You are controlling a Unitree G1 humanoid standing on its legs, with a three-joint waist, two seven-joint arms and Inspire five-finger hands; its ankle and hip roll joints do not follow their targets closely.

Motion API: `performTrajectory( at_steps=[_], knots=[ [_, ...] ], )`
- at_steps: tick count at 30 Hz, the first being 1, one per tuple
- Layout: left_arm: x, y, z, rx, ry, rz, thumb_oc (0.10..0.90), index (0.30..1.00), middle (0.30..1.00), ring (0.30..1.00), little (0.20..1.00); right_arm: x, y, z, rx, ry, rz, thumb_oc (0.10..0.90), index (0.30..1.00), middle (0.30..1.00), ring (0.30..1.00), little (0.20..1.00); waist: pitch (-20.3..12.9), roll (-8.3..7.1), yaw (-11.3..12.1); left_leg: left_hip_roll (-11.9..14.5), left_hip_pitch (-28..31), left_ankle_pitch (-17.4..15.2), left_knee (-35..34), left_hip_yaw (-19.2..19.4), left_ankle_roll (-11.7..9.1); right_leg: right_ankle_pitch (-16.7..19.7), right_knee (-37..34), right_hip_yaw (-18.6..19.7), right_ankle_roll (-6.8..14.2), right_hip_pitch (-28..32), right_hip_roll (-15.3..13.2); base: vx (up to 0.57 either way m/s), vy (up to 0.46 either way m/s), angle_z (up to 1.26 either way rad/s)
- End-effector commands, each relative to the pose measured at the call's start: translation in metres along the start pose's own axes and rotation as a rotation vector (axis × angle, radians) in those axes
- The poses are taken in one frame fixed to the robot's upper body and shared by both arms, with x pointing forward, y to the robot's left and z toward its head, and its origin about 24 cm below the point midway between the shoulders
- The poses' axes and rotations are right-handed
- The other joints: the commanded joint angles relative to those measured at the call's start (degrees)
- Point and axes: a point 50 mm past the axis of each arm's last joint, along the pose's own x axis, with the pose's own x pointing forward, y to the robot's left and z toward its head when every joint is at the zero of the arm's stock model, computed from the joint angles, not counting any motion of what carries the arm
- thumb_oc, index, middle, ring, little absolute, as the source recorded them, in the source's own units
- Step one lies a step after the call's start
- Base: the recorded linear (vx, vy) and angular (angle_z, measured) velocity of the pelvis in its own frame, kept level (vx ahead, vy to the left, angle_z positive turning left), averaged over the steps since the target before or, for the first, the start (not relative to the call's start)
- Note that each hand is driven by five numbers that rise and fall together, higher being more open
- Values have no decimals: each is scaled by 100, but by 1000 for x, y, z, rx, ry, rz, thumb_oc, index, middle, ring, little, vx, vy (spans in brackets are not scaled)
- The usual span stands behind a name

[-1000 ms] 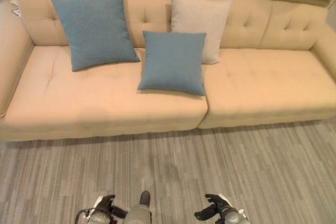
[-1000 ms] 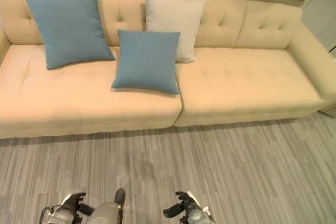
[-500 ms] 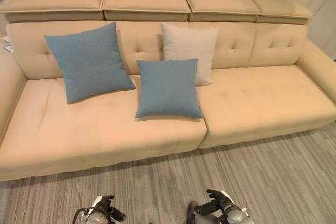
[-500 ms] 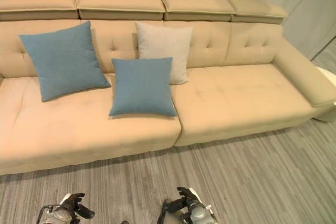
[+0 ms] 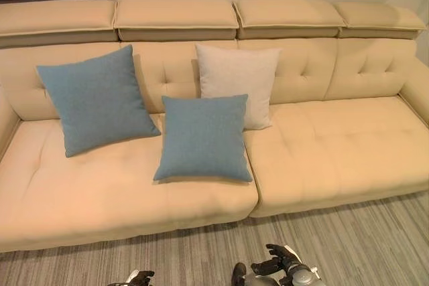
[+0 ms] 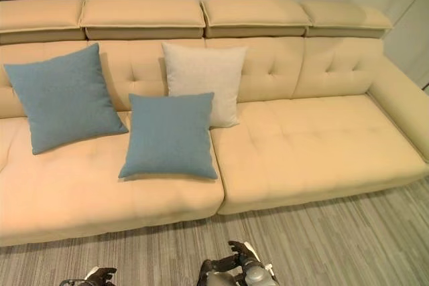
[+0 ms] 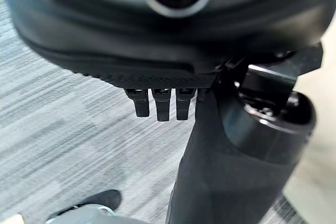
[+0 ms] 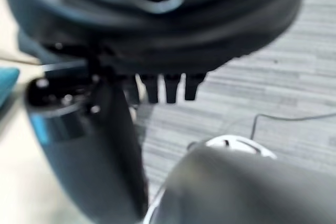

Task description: Pick up all the scattered cushions and arrange them neatly on the sofa.

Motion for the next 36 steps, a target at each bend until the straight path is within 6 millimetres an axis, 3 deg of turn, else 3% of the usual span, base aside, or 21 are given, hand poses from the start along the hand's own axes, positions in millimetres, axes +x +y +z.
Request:
performTrajectory(
  at_steps=[1,3,4,5,9,10,11,16,18,21,22,23,25,26,28,29,30,32,34,35,36],
  knots=[
    [3,18,14,-14,-43,57,800,900,900,900,900,-1,-15,-9,-34,21,-43,800,900,900,900,900,414,-326,210,-337,-844,806,1172,296,565,165,-282,395,328,196,-54,176,-230,-32],
    [3,23,26,-39,-74,90,800,900,900,900,900,0,-22,-4,-54,11,-69,800,900,900,900,900,522,-443,315,-117,-1264,661,1822,752,734,-1,-351,310,223,414,-67,134,-161,-35],
    [3,23,26,-39,-74,90,800,900,900,900,900,0,-22,-4,-54,11,-69,800,900,900,900,900,522,-440,314,-114,-1267,658,1828,750,734,-1,-350,309,223,413,-64,292,-179,0],
    [3,25,35,-71,-109,115,800,900,900,900,900,0,-26,-1,-44,6,-98,800,900,900,900,900,544,-438,399,136,-1618,455,1642,1159,860,-184,-385,222,190,622,-10,318,-91,18],
    [3,19,31,-133,-96,140,800,900,900,900,900,1,-27,8,-4,-30,-130,800,900,900,900,900,476,-354,658,-76,-2136,149,62,1280,982,-498,-579,280,329,1021,162,395,39,7],
    [2,18,30,-149,-88,146,800,900,900,900,900,2,-25,11,-7,-44,-131,800,900,900,900,900,447,-321,728,-60,-2222,384,-615,1223,940,-557,-636,309,364,1124,207,540,201,-7],
    [2,18,32,-176,-97,174,800,900,900,900,900,2,-22,20,-19,-77,-144,800,900,900,900,900,453,-209,895,20,-2392,980,-1600,1106,816,-686,-708,392,406,1407,370,402,159,-15],
    [0,17,16,-229,-41,227,800,900,900,900,900,2,-13,29,-19,-121,-166,800,900,900,900,900,417,-235,1023,-22,-2297,1206,-1941,928,825,-847,-443,531,474,1563,420,284,167,-19],
    [-1,15,5,-258,-6,242,800,900,900,900,900,1,-8,36,6,-154,-170,800,900,900,900,900,314,-321,1016,-83,-2207,1135,-1889,946,887,-816,-276,585,573,1537,339,294,259,-4],
    [-2,19,-6,-331,31,268,800,900,900,900,900,0,-13,46,66,-204,-214,800,900,900,900,900,209,-482,974,-258,-2077,880,-1664,1012,1027,-494,236,626,848,1385,132,215,206,4],
    [-1,22,-3,-271,28,273,800,900,900,900,900,4,-35,101,99,-255,-319,800,900,900,900,900,157,-517,1114,-354,-2002,753,-1611,1027,1092,-363,457,547,946,1357,35,243,376,7],
    [-1,38,6,-305,-29,323,800,900,900,900,900,-3,-49,59,56,-257,-337,800,900,900,900,900,221,-467,855,-400,-1715,574,-1632,1156,1251,272,1363,623,1175,962,-209,175,300,-3],
    [-1,41,11,-301,-71,340,800,900,900,900,900,-10,-57,64,61,-330,-394,800,900,900,900,900,264,-380,741,-366,-1630,546,-1641,1181,1316,432,1742,644,1193,829,-221,71,279,5],
    [-3,46,26,-270,-169,372,800,900,900,900,900,-29,-66,74,91,-477,-508,800,900,900,900,900,384,-272,523,-383,-1354,383,-1676,1169,1430,505,2334,672,1179,590,-328,75,247,12],
    [-4,49,34,-275,-212,384,800,900,900,900,900,-34,-69,74,99,-509,-537,800,900,900,900,900,372,-230,461,-393,-1275,353,-1729,1145,1451,485,2272,652,1139,521,-386,137,122,7],
    [-8,59,50,-343,-301,415,800,900,900,900,900,-43,-79,83,134,-578,-580,800,900,900,900,900,341,-201,382,-395,-1117,301,-1908,1080,1442,296,1806,648,1043,429,-539,168,52,11],
    [-9,59,49,-343,-300,415,800,900,900,900,900,-43,-79,82,134,-577,-579,800,900,900,900,900,346,-206,373,-400,-1098,297,-1915,1072,1439,280,1809,637,1041,449,-545,166,3,-9],
    [-13,70,64,-420,-378,436,800,900,900,900,900,-46,-86,90,151,-609,-585,800,900,900,900,900,346,-217,314,-405,-1092,274,-1922,983,1377,117,1081,685,972,407,-642,107,-79,-25],
    [-17,80,74,-489,-422,453,800,900,900,900,900,-50,-93,102,155,-653,-596,800,900,900,900,900,356,-275,251,-443,-1006,199,-1926,866,1318,233,303,910,981,258,-653,157,-166,-4],
    [-23,90,90,-520,-501,474,800,900,900,900,900,-55,-97,113,150,-698,-604,800,900,900,900,900,388,-376,196,-494,-1007,113,-1817,763,1260,396,-109,1117,1111,193,-638,140,-176,10],
    [-24,91,94,-516,-521,482,800,900,900,900,900,-55,-97,112,143,-695,-607,800,900,900,900,900,371,-417,195,-525,-1015,41,-1789,749,1255,339,-360,1151,1113,288,-629,88,-138,18]
  ],
)
